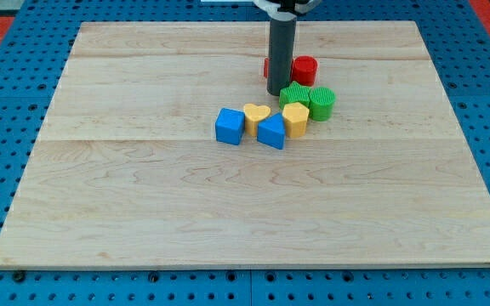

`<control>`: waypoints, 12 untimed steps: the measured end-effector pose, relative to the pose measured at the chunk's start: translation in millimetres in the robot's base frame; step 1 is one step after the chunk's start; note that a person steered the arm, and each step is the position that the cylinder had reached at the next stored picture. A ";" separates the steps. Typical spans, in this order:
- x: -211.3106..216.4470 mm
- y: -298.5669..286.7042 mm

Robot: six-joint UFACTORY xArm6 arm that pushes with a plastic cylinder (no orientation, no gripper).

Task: Group up the green blocks with the red blocks

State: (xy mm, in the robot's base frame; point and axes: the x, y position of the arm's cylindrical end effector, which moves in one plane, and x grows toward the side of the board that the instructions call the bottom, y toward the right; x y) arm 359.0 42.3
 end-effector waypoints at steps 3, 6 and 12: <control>66.6 53.1; 84.5 92.8; 49.4 84.1</control>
